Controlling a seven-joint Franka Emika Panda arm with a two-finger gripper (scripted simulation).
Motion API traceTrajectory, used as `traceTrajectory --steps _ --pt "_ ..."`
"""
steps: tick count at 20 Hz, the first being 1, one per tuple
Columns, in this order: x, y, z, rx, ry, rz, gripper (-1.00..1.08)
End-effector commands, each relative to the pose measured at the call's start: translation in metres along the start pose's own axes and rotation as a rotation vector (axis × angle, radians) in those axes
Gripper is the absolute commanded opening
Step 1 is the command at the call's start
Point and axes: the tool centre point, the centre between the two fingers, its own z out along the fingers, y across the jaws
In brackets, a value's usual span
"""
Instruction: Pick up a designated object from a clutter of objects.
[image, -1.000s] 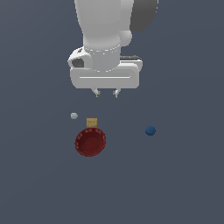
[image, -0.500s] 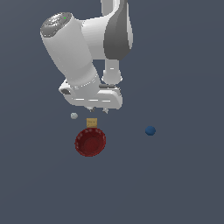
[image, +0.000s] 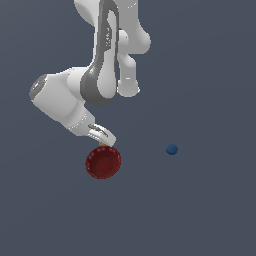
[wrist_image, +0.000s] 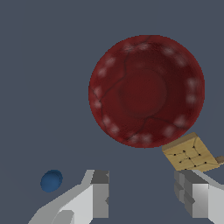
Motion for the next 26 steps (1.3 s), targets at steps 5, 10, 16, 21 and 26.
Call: traceTrajectory --steps 5,10,16,21,26 --pt "0.020 0.046 0.038 0.099 -0.034 0.179 0.28" --pt "0.028 0.070 0.057 0.145 -0.047 0.269 0.28" --pt "0.031 0.084 0.068 0.171 -0.053 0.322 0.28" --pt "0.031 0.084 0.069 0.169 -0.054 0.321 0.28" --pt "0.030 0.081 0.088 0.171 -0.054 0.324 0.28"
